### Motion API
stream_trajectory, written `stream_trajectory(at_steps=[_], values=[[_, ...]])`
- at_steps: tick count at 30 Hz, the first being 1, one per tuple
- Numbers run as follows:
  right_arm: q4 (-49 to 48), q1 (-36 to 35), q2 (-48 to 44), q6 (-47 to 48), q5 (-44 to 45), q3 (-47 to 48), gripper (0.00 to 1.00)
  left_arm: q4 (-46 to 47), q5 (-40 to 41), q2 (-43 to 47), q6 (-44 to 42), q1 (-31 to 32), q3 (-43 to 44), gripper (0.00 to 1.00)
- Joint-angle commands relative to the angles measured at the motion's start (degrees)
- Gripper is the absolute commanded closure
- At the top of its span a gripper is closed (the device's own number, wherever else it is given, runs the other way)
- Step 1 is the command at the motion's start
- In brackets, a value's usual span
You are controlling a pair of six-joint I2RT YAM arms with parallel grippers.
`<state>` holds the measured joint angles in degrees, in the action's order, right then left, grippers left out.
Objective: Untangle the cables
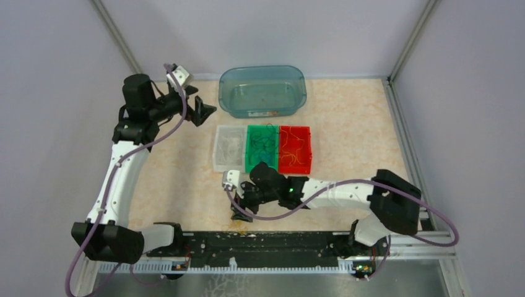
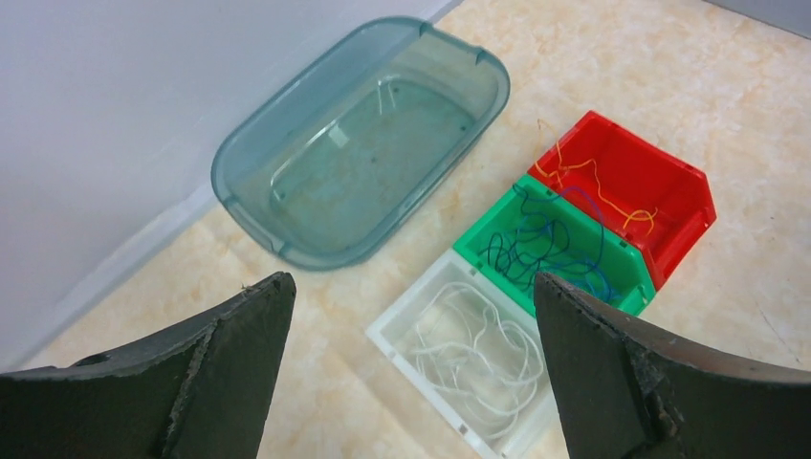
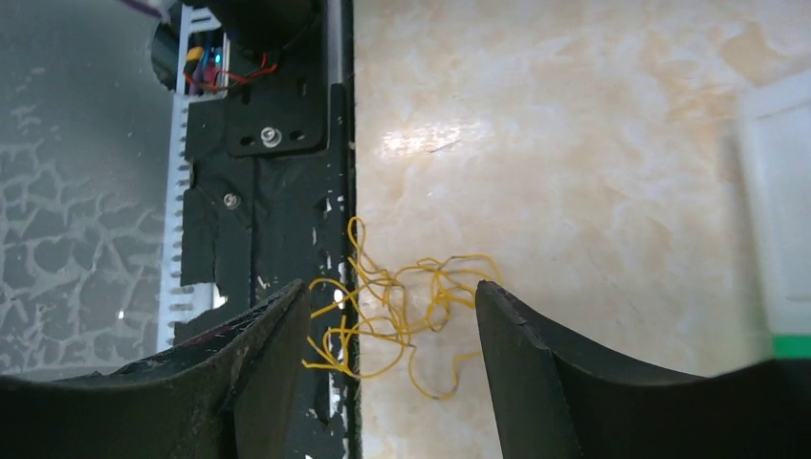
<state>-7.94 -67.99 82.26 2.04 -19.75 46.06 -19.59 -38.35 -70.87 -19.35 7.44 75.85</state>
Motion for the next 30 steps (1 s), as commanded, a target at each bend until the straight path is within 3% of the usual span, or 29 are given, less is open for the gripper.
stream_trajectory(at_steps=[1, 7, 13, 20, 25, 30], values=[[4.6, -1.6, 7.4, 4.6, -3.3, 7.1, 0.38, 0.0, -3.0, 2.1, 5.1, -3.0, -3.5, 0.00], [7.8, -1.6, 16.5, 5.7, -3.5, 12.2, 0.58, 3.7, 1.5, 4.5, 8.8, -4.9, -4.0, 0.00], [8.4, -0.9, 16.9, 5.8, 0.5, 15.1, 1.00, 5.3, 2.2, 6.0, 11.6, -5.9, -2.2, 0.00], [-2.9, 2.6, 3.3, 0.8, 2.1, 9.5, 1.00, 1.4, -4.9, 7.7, 9.7, -6.2, -3.5, 0.06], [-14.7, 6.3, -6.8, -3.8, 2.4, 4.2, 1.00, -2.9, -17.6, 11.6, 5.4, -6.3, -7.1, 0.11], [-22.6, 8.2, -13.4, -7.9, 3.6, 1.7, 1.00, -10.7, -30.9, 14.0, -0.1, -6.3, -8.5, 0.10]])
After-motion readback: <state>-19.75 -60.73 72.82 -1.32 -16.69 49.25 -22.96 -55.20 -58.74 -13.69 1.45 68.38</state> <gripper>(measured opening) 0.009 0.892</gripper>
